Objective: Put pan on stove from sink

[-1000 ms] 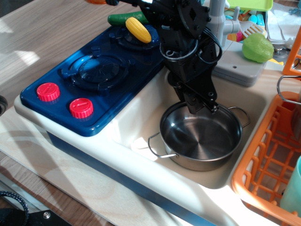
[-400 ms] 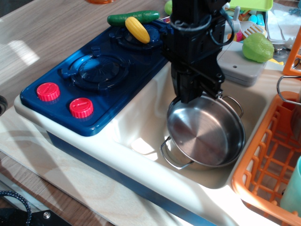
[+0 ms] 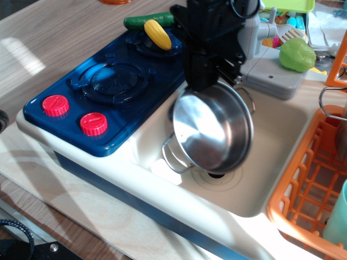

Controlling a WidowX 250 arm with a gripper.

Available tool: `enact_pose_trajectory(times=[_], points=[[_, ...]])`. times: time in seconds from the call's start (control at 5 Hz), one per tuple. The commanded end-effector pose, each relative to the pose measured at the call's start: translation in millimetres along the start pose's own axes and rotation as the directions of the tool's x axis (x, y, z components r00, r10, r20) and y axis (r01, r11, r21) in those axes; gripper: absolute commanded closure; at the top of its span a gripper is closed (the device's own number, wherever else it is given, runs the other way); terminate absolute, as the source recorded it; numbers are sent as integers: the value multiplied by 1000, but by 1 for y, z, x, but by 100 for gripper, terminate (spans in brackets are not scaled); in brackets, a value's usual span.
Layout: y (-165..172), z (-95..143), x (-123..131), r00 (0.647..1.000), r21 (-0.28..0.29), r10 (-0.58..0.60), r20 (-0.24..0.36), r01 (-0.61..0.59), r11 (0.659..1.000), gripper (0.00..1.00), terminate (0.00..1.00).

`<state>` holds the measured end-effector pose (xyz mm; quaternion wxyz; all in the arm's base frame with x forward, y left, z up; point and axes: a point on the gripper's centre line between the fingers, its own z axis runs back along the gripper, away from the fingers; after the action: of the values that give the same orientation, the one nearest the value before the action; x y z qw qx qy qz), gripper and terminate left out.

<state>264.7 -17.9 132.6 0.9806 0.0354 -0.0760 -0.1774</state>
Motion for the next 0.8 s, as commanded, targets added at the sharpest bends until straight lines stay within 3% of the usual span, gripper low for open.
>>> enact_pose_trajectory(times=[0.0,0.4,0.6], points=[[34,34,-11,998,115,-5,65,-3,993,100,0],[78,55,-35,999,152,-7,48,0,988,100,0],[101,52,-45,997,155,-23,70,12,988,100,0]])
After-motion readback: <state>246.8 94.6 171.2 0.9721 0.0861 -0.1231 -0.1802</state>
